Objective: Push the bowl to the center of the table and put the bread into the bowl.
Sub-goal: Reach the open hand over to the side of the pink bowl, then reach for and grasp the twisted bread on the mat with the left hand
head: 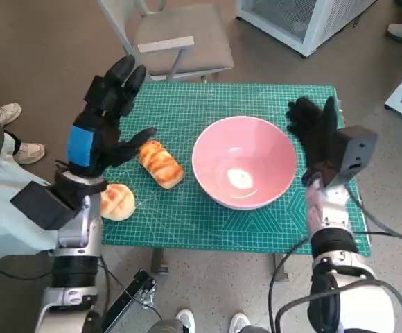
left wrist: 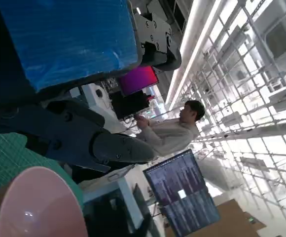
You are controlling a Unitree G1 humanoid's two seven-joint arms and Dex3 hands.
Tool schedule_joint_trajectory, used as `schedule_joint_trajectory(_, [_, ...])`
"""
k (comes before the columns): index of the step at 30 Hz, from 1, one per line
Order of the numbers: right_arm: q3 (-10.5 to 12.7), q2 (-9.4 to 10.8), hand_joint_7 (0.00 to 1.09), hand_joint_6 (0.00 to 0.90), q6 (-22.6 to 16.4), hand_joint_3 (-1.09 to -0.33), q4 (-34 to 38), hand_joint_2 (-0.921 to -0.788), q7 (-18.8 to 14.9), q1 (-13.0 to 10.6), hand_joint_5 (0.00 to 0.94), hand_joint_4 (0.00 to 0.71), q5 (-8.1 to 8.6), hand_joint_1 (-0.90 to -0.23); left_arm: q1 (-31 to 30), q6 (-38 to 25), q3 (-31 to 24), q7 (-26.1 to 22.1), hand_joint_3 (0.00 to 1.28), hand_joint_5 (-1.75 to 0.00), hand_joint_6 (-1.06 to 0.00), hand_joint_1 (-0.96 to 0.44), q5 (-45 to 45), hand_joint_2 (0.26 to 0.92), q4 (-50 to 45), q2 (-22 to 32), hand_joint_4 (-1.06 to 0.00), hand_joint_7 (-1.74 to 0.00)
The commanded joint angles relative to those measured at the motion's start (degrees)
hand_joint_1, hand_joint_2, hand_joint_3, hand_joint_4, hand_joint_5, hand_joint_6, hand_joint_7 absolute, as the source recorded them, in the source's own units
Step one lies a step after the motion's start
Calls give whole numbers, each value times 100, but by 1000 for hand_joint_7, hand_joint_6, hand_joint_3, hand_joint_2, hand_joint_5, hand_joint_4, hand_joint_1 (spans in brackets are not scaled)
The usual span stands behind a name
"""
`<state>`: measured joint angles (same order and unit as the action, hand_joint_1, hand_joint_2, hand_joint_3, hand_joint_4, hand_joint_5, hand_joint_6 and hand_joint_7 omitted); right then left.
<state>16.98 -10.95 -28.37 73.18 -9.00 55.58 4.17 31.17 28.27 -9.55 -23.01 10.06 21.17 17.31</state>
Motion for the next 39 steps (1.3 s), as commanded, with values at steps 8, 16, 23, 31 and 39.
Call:
schedule_joint_trajectory(8, [-78,-64,331,160,-1823,-778,-914,-921,-1500,-134,9,248,474,-640,522,-230,415,-254,128,-3,-217,-419,-1374,921,308,1410,-316,-322])
schedule_joint_trajectory(16, [-193,30,485,93,-2362,-754,-1824,-921,-2705,-410,7,275,1209,-664,1090,-577,923,-600,19,0,-230,-326,-1937,888,616,1843,-273,-261])
schedule_joint_trajectory(23, [-385,-46,560,62,-2456,-725,-2509,-921,-3003,-714,8,290,1324,-690,1607,-705,1364,-998,1,0,-244,-246,-2248,850,1120,1997,-230,-194])
schedule_joint_trajectory(31, [-565,-189,619,28,-2289,-718,-3211,-921,-2767,-1073,4,290,1153,-710,1970,-744,1895,-1220,0,0,-249,-181,-2788,812,1590,2029,-181,-120])
schedule_joint_trajectory(39, [-656,-214,646,9,-2076,-714,-3543,-921,-2680,-1221,0,277,1233,-707,2350,-840,2484,-1196,0,0,-248,-119,-3459,801,2227,1926,-146,-82])
